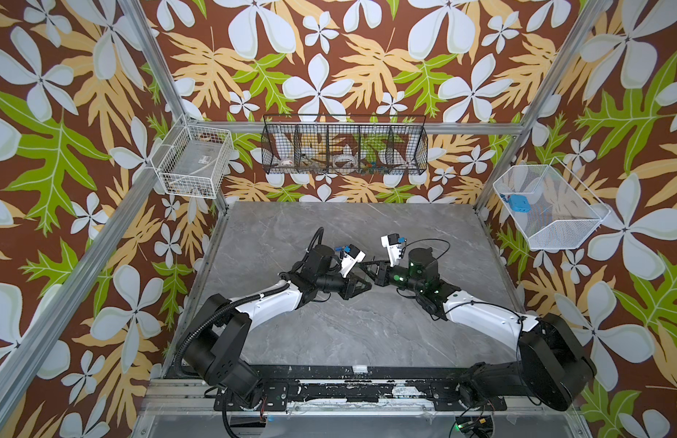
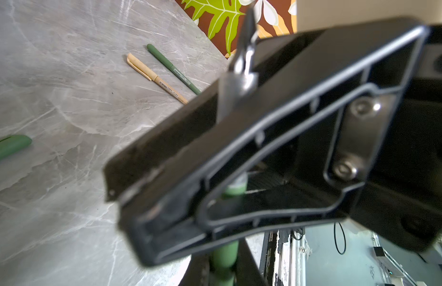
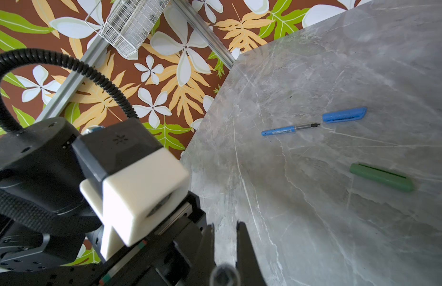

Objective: Insert pens into pen caps
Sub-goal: Pick up a pen from the center of the table, then rotate the pen cap at the center of the table.

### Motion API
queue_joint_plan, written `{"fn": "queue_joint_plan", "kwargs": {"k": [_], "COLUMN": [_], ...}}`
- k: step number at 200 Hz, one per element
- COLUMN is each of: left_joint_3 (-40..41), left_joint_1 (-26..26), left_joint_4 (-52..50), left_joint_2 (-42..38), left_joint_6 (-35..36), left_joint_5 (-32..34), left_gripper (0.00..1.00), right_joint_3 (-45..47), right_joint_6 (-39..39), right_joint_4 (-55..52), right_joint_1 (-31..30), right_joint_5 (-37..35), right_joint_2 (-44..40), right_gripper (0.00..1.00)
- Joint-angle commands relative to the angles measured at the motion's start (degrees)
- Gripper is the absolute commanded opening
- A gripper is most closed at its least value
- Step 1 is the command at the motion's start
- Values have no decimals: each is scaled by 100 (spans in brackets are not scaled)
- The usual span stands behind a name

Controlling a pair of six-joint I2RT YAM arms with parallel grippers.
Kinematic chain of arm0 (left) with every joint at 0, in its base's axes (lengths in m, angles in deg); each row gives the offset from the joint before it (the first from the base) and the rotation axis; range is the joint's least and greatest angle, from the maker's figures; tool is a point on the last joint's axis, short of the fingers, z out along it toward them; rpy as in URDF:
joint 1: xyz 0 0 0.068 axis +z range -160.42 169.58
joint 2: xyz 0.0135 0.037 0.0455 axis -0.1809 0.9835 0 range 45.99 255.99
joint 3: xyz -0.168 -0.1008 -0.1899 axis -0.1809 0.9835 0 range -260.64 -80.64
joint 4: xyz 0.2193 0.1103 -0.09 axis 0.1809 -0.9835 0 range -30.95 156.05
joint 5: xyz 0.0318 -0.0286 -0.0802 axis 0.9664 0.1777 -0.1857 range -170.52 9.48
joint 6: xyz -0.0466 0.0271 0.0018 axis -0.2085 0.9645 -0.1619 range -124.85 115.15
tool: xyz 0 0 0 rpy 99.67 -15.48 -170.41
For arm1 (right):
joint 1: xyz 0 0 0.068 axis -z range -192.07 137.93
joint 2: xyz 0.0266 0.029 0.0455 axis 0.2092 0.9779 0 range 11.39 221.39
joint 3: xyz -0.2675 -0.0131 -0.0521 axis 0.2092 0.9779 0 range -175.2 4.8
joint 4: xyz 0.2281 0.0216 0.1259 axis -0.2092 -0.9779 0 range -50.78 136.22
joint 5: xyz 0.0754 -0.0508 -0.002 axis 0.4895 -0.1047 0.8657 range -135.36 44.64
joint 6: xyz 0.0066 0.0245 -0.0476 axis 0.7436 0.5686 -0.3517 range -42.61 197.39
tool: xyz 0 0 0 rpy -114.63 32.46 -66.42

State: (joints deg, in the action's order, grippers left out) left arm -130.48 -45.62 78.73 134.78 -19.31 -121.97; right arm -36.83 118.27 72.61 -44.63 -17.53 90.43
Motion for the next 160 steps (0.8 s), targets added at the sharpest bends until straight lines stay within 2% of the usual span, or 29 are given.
{"fn": "queue_joint_plan", "kwargs": {"k": [1,16,38,57,83,112,118,125,137,160], "left_joint_3": [-76,-87,-46,83,189,484,544,622,755,959], "left_joint_1": [4,4,4,13,38,48,48,48,48,49], "left_joint_4": [-10,-32,-91,-100,-206,-91,-69,-60,-17,-73], "left_joint_2": [7,6,-43,-161,-352,-728,-822,-946,-1179,-1648], "left_joint_6": [-38,-35,21,100,165,119,102,77,57,92], "left_joint_5": [145,220,497,913,1451,1838,1924,2045,2198,2504], "left_gripper": [11,10,7,4,2,0,0,0,0,0], "right_joint_3": [-83,-118,-130,-365,-774,-1060,-1100,-1193,-1510,-2263], "right_joint_6": [-581,-786,-976,-1386,-1793,-1838,-1821,-1855,-2032,-2429], "right_joint_4": [-206,-380,-721,-1587,-2748,-3228,-3252,-3296,-3565,-3960], "right_joint_1": [-121,-190,-190,-190,-95,529,694,866,1100,1120], "right_joint_5": [-156,-217,-594,-1129,-1909,-1837,-1778,-1658,-1513,-1373], "right_joint_2": [-101,-196,-580,-917,-1082,-945,-873,-735,-269,855], "right_gripper": [4,20,38,46,50,51,55,59,61,60]}}
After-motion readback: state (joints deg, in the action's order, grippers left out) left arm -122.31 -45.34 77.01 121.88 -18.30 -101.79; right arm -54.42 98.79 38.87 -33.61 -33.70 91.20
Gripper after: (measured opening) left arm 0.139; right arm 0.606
